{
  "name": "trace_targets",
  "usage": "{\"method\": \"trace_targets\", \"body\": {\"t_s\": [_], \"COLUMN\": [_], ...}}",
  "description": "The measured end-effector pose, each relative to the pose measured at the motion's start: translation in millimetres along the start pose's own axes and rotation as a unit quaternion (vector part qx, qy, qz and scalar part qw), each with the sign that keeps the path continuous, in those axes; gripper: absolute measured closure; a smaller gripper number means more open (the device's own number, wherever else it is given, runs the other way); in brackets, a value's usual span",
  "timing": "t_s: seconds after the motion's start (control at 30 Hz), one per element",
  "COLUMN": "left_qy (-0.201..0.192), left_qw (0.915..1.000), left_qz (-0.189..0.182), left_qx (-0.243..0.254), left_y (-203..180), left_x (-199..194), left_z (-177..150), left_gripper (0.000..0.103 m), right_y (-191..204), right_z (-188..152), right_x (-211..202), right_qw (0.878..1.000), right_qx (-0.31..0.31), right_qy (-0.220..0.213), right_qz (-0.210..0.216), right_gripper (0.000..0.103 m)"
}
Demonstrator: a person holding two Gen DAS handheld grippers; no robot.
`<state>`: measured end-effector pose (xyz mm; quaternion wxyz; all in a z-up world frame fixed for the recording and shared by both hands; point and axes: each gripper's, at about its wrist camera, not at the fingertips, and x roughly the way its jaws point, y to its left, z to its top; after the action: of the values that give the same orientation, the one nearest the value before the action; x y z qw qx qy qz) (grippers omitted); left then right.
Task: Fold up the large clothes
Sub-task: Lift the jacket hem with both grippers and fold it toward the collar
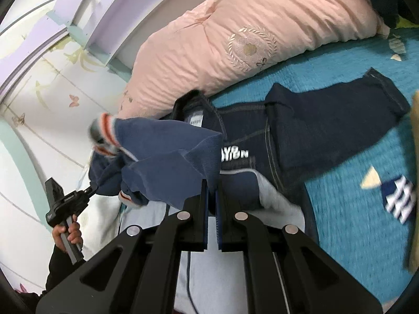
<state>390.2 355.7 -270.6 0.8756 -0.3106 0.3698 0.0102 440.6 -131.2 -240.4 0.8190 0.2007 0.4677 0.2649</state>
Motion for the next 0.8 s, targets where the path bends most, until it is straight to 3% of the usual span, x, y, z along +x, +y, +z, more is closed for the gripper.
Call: {"method": "trace_targets", "body": {"t_s": [0.2,0.3,0.43,0.5,0.63,0.73,0.77,0.8], "left_qy": [0.016,0.059,0.108,0.101,0.086,0.047,0.032,0.026], "left_qw": [0.9993,0.9961,0.9882,0.9867,0.988,0.9894,0.9902,0.9913], "left_qz": [0.024,0.061,0.106,0.126,0.128,0.137,0.134,0.128], "left_qx": [-0.025,-0.024,-0.021,-0.015,-0.018,-0.012,-0.017,-0.017], "left_y": [20,34,48,47,42,33,31,29], "left_x": [-50,-49,-35,-40,-63,-93,-102,-108], "left_z": [-74,-112,-144,-150,-148,-143,-140,-138], "left_gripper": [0.096,0.096,0.091,0.091,0.084,0.06,0.057,0.057], "right_y": [-1,-7,-29,-34,-15,-3,-2,-4], "right_z": [-61,-103,-141,-145,-132,-127,-127,-126], "right_x": [-36,-33,-10,-8,-22,-33,-39,-46], "right_qw": [0.999,0.996,0.988,0.985,0.987,0.984,0.984,0.983], "right_qx": [0.001,-0.016,0.018,0.034,0.007,-0.018,-0.02,-0.02], "right_qy": [0.034,0.073,0.139,0.147,0.135,0.125,0.118,0.11], "right_qz": [-0.012,-0.047,-0.066,-0.077,-0.084,-0.122,-0.134,-0.148], "right_gripper": [0.099,0.099,0.094,0.093,0.088,0.072,0.061,0.057]}}
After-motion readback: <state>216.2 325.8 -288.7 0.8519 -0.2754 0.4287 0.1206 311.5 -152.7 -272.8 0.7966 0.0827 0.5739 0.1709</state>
